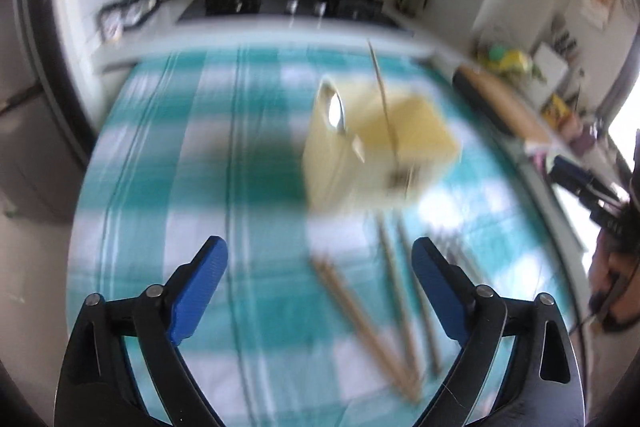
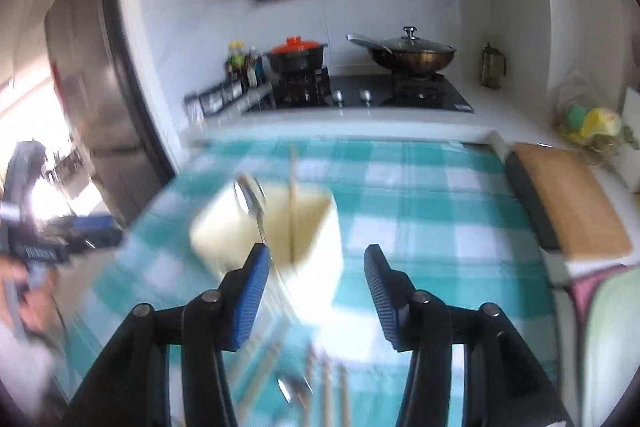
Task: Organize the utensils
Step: 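Open both grippers to release spoon and chopstick into the holder, then grasp another wooden chopstick with the right gripper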
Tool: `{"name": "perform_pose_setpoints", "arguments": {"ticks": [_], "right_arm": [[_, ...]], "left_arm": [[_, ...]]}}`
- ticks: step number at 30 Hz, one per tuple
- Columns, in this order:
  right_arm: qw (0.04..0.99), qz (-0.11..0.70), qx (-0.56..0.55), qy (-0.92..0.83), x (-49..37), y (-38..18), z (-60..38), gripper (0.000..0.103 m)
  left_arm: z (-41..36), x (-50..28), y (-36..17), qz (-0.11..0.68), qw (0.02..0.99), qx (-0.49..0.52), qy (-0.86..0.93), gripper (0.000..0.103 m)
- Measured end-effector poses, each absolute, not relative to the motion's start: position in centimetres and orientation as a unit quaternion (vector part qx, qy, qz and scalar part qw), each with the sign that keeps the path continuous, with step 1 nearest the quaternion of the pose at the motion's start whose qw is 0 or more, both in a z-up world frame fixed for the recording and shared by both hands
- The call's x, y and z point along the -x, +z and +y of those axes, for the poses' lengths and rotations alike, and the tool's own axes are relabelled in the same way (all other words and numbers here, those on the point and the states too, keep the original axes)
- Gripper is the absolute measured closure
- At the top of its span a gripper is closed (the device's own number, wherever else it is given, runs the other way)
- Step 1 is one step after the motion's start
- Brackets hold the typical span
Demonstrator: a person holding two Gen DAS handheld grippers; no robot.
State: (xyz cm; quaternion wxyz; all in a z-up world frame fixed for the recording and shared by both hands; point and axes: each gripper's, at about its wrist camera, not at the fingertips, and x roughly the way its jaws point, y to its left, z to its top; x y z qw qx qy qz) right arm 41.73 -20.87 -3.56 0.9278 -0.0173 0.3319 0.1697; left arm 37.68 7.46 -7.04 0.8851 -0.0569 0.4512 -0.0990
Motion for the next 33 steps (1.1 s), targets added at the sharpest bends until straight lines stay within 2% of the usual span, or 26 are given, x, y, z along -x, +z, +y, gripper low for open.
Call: {"name": "perform_pose_setpoints", "arguments": {"ticks": [5, 10, 15, 21, 33], "right_arm": [[0.926, 0.355, 0.053, 0.117, -34.7, -12.4, -24.9, 0.053], [0.917, 0.397, 0.024, 0.043, -32.0, -18.8, -29.0, 0.053], [0.912, 0.408, -0.010, 0.036, -32.0, -19.4, -29.8, 0.053], [0.915, 0.398, -0.029, 0.053, -32.1, -19.5, -29.0, 0.053], [0.919, 0.386, -0.029, 0.080, -31.8, -18.5, -27.3, 0.053]], "left_arm": [[7.8, -30.9, -14.3, 0.465, 0.878, 0.104, -0.055, 0.009], [7.1, -29.3, -17.7, 0.456, 0.883, 0.108, 0.002, 0.009], [6.3, -30.4, -18.9, 0.464, 0.882, 0.086, 0.002, 0.009], [6.4, -30.3, -19.4, 0.461, 0.880, 0.116, 0.004, 0.009], [2.1, -33.3, -19.4, 0.457, 0.882, 0.109, 0.017, 0.009]]}}
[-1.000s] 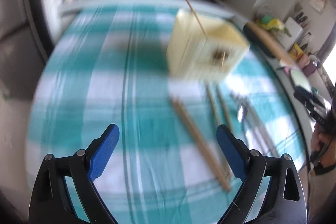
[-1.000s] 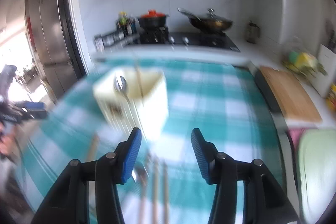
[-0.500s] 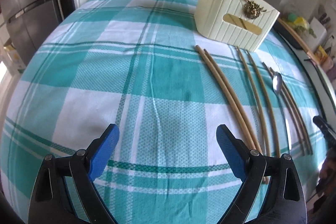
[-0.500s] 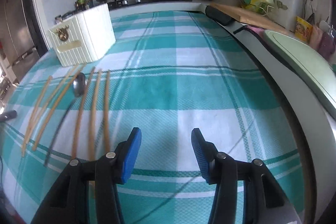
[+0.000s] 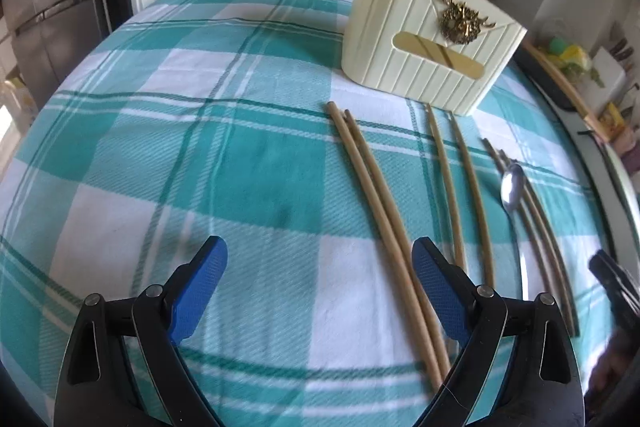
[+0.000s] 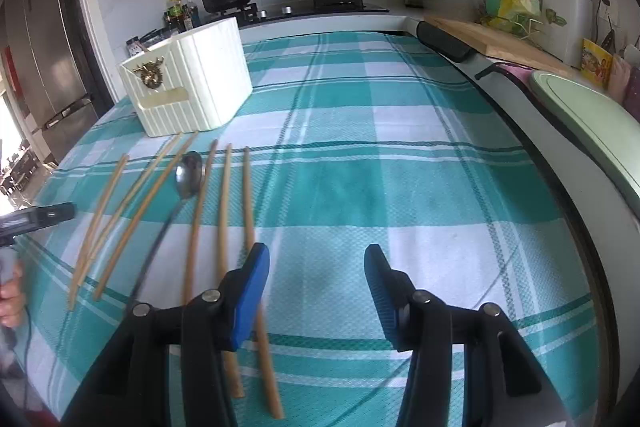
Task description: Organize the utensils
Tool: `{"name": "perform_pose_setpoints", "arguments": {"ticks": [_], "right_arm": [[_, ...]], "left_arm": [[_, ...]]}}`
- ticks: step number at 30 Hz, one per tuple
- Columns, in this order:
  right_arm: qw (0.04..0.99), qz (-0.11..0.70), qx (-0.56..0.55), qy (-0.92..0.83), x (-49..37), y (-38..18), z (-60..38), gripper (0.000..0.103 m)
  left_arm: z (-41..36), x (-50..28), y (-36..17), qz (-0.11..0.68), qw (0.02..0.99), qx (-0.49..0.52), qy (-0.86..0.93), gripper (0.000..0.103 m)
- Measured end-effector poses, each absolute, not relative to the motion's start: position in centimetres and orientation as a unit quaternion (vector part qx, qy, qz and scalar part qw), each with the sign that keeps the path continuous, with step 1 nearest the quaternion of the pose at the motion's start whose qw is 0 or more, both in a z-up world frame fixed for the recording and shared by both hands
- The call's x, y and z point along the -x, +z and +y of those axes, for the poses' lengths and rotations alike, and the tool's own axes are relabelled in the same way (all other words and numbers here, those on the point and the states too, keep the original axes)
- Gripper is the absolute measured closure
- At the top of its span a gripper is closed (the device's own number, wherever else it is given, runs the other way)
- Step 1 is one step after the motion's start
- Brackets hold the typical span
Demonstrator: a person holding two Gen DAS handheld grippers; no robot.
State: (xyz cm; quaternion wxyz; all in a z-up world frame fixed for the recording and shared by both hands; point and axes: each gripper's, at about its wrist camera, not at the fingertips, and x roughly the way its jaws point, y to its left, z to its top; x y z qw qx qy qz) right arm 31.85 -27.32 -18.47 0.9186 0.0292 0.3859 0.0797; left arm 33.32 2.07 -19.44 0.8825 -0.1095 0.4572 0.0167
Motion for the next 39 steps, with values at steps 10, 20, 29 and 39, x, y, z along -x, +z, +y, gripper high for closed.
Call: {"name": "perform_pose_setpoints", "arguments": {"ticks": [10, 20, 29, 39], "right_arm": [[0.924, 0.371, -0.013, 0.089, -30.8, -17.0, -27.0, 0.053], [0.902, 0.413, 0.040, 0.117, -33.2, -17.6, -25.1, 0.053], [0.849, 0.492, 0.068, 0.181, -37.0, -19.7, -23.3, 0.073], [0.868, 0.479, 0.088, 0.100, -36.3, -19.6, -23.4, 0.097]], "left_arm": [[1.3, -33.9, -20.5, 0.462, 0.882, 0.076, 0.052, 0.007], [0.6, -34.0, -20.8, 0.469, 0.880, 0.038, 0.065, 0.006], [1.1, -33.2, -20.5, 0.482, 0.875, 0.023, 0.034, 0.015], [2.5, -32.4, -19.7, 0.481, 0.876, 0.021, 0.011, 0.097]]}}
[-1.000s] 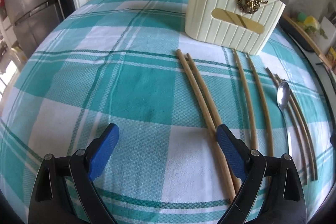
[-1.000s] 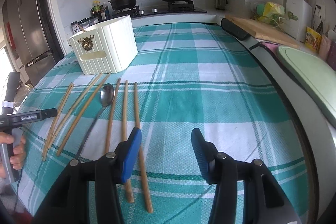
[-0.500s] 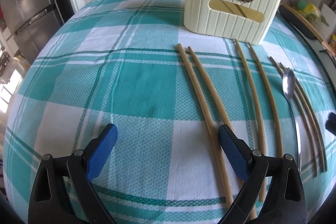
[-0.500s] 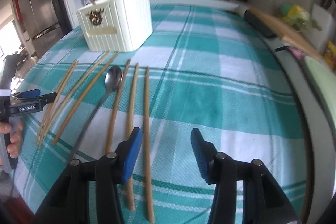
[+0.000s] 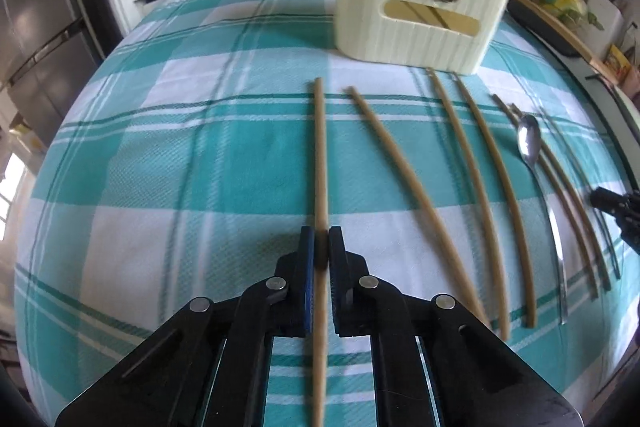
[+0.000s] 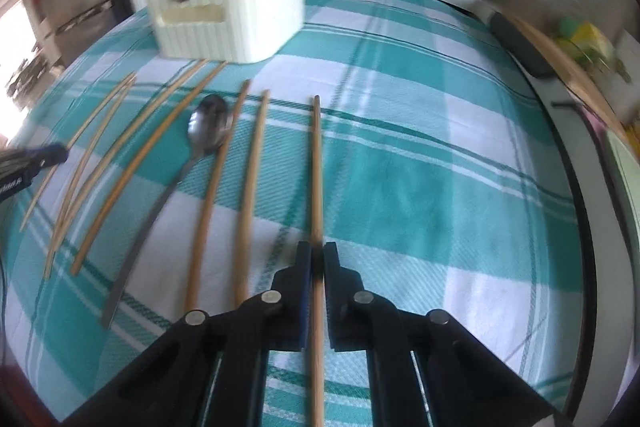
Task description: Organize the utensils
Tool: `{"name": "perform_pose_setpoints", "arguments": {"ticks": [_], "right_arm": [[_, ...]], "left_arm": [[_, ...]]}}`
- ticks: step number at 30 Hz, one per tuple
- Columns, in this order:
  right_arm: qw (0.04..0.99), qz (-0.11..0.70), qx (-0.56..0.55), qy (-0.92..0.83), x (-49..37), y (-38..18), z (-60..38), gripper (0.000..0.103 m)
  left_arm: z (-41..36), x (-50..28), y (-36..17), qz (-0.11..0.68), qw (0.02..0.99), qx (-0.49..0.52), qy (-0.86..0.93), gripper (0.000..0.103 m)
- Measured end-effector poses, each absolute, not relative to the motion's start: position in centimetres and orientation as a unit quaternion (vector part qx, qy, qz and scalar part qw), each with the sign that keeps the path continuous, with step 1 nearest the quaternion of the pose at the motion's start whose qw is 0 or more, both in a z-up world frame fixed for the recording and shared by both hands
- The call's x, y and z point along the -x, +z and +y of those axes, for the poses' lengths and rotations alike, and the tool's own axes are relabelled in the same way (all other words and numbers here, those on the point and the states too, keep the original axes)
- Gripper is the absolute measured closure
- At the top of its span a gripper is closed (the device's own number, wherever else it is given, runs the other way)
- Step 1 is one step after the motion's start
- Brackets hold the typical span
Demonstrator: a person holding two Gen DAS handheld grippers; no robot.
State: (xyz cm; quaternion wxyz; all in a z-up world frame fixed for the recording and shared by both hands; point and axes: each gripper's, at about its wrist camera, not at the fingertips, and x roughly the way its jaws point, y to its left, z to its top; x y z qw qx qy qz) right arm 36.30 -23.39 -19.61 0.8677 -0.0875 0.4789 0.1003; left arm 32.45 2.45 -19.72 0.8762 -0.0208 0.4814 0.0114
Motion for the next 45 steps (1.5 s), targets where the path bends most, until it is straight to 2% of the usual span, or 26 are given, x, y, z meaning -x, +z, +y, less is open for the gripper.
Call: {"name": "perform_pose_setpoints", "arguments": {"ticks": [10, 11, 12, 13, 14, 15, 17, 22, 24, 27, 39, 45], "right_arm": [[0.878, 0.473, 0.068, 0.037, -32.3, -19.2, -27.5, 0.096], [0.882, 0.466, 0.062, 0.042, -32.1, -19.2, -27.6, 0.095], [0.883, 0.464, 0.058, 0.045, -32.2, -19.3, -27.6, 0.083], [0.884, 0.463, 0.053, 0.046, -32.2, -19.4, -27.6, 0.065], [0.884, 0.462, 0.049, 0.045, -32.3, -19.5, -27.6, 0.060], [0.885, 0.462, 0.042, 0.047, -32.3, -19.7, -27.7, 0.059], [0.888, 0.457, 0.037, 0.049, -32.6, -20.0, -27.6, 0.059], [0.891, 0.449, 0.031, 0.052, -33.1, -20.3, -27.8, 0.058], [0.893, 0.445, 0.032, 0.052, -33.1, -20.4, -27.8, 0.058], [0.897, 0.439, 0.030, 0.052, -32.8, -20.5, -27.9, 0.058], [0.894, 0.444, 0.034, 0.050, -32.9, -20.4, -27.8, 0.058], [0.868, 0.490, 0.047, 0.070, -33.9, -20.0, -27.7, 0.058]], "left_arm": [[8.0, -30.3, -19.6, 0.493, 0.869, 0.027, -0.006, 0.095], [8.2, -30.1, -19.6, 0.493, 0.869, 0.033, -0.012, 0.091], [8.1, -30.1, -19.6, 0.492, 0.870, 0.036, -0.018, 0.083], [7.9, -30.1, -19.6, 0.491, 0.870, 0.037, -0.026, 0.077], [7.5, -30.1, -19.5, 0.491, 0.870, 0.033, -0.031, 0.064], [7.1, -30.1, -19.6, 0.490, 0.871, 0.026, -0.033, 0.047], [6.3, -30.4, -20.0, 0.493, 0.870, -0.001, -0.013, 0.032], [6.3, -30.9, -20.3, 0.494, 0.870, 0.001, 0.000, 0.021], [6.3, -31.1, -20.5, 0.495, 0.869, -0.001, 0.006, 0.013], [6.6, -31.3, -20.7, 0.497, 0.868, 0.002, 0.009, 0.009], [6.7, -31.3, -21.1, 0.497, 0.868, 0.000, 0.010, 0.003], [8.0, -32.7, -20.4, 0.529, 0.848, 0.000, -0.036, 0.009]]}}
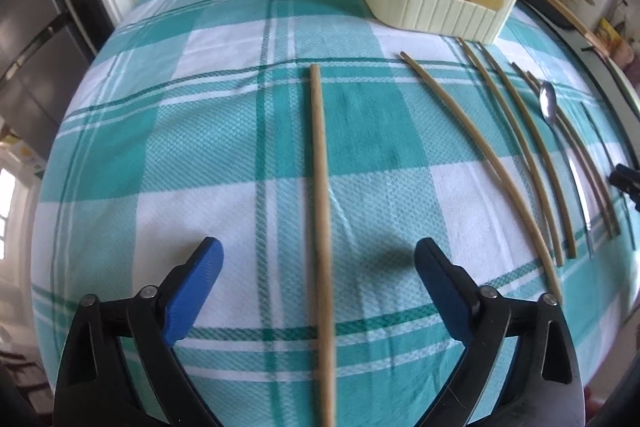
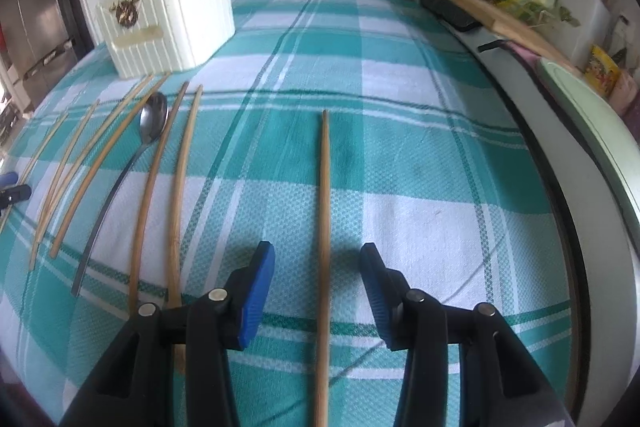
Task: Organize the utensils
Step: 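Grasp the separated wooden chopstick with the left gripper, then carry the chopstick with the left gripper and lower it into the holder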
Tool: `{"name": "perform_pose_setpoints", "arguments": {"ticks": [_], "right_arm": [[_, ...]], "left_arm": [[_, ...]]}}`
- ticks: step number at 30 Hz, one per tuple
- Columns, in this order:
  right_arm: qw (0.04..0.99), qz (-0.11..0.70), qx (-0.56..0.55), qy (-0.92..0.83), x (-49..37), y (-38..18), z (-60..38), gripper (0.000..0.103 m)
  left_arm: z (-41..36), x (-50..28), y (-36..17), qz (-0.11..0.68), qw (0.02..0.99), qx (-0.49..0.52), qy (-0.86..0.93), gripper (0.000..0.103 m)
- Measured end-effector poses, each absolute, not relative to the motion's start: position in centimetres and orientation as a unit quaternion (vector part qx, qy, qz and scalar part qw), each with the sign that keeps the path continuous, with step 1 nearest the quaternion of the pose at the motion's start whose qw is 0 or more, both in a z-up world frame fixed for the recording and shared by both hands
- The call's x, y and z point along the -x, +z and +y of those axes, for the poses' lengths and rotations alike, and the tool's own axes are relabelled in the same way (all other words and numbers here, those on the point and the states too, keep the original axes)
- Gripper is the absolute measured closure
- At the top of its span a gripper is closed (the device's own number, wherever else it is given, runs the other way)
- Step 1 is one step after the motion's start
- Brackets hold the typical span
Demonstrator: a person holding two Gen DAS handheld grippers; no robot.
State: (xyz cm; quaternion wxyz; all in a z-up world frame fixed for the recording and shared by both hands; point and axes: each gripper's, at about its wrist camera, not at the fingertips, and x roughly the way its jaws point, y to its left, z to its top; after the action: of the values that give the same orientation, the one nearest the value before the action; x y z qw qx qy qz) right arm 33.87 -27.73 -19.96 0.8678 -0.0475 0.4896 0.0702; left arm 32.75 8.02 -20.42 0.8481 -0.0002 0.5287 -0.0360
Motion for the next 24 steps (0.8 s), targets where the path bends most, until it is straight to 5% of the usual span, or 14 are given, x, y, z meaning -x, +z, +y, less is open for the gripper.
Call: {"name": "perform_pose_setpoints", "arguments": {"ticks": [7, 11, 13, 14, 16, 17, 24], "right_arm": [[0.837, 0.531, 0.069, 0.110, -36.3, -19.7, -27.7, 0.058], [0.831, 0.538, 0.072, 0.121, -39.4, -19.7, -27.0, 0.062], [0.829, 0.541, 0.065, 0.123, -41.1, -19.7, -26.7, 0.072], [0.829, 0.542, 0.065, 0.122, -41.8, -19.7, -26.6, 0.075], [0.825, 0.549, 0.058, 0.118, -43.4, -19.7, -26.5, 0.097], [0.824, 0.552, 0.052, 0.116, -43.8, -19.7, -26.6, 0.097], [0.864, 0.490, 0.002, 0.111, -43.0, -16.1, -26.9, 0.098]], "left_arm": [[8.0, -36.4, -20.5, 0.550, 0.833, -0.031, -0.047, 0.014], [7.3, -38.7, -20.2, 0.558, 0.827, -0.036, -0.058, 0.027], [7.0, -39.6, -20.0, 0.560, 0.825, -0.038, -0.063, 0.040], [6.8, -40.0, -19.8, 0.559, 0.826, -0.042, -0.062, 0.055], [6.5, -40.4, -19.6, 0.556, 0.827, -0.046, -0.067, 0.091], [6.6, -40.6, -19.6, 0.555, 0.828, -0.040, -0.071, 0.097], [8.6, -38.3, -14.9, 0.480, 0.874, 0.017, -0.076, 0.098]]}}
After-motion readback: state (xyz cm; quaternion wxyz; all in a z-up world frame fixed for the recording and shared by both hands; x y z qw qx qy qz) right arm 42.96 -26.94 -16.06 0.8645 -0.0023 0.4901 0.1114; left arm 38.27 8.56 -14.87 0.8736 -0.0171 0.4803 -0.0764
